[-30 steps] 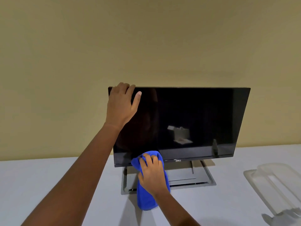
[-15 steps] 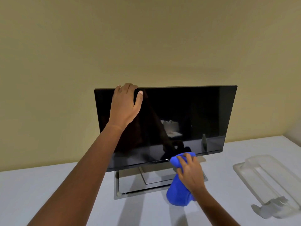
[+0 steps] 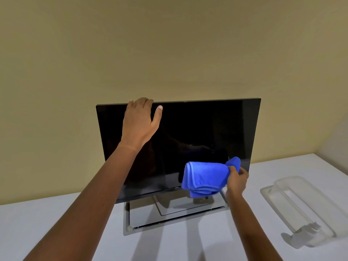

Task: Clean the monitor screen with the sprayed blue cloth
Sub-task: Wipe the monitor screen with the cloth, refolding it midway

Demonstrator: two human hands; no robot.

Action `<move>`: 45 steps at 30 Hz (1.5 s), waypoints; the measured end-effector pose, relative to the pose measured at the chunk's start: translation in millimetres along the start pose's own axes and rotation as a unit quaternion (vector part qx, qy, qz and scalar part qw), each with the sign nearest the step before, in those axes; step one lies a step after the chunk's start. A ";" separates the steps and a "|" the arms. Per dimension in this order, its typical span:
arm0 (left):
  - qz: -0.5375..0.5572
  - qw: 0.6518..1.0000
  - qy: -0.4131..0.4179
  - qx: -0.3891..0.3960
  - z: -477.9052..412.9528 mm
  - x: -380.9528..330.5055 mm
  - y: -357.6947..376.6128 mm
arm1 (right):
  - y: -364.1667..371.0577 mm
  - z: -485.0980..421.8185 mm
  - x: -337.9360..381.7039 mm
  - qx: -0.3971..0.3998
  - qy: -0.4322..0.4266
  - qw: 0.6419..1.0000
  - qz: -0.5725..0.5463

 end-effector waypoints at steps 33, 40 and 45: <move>0.113 0.991 0.033 -0.066 -13.1 -80.3 54.8 | 26.5 -96.5 24.1 -0.140 -0.134 0.980 0.033; 0.185 0.981 -0.011 -0.047 -16.4 -78.7 50.5 | 71.6 -56.3 119.5 -0.098 -0.305 0.946 0.057; 0.185 0.982 -0.021 -0.023 -20.4 -78.5 44.6 | 132.2 53.1 127.7 0.014 -0.496 0.857 0.141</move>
Point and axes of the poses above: each hand's wrist, its own z-axis away from the middle knuckle, its own y-axis out of the palm, x = y × z, the point moved 6 cm from there along -z, towards the middle knuckle, and after that the axes turned 10 degrees about -y, right-handed, at the moved point
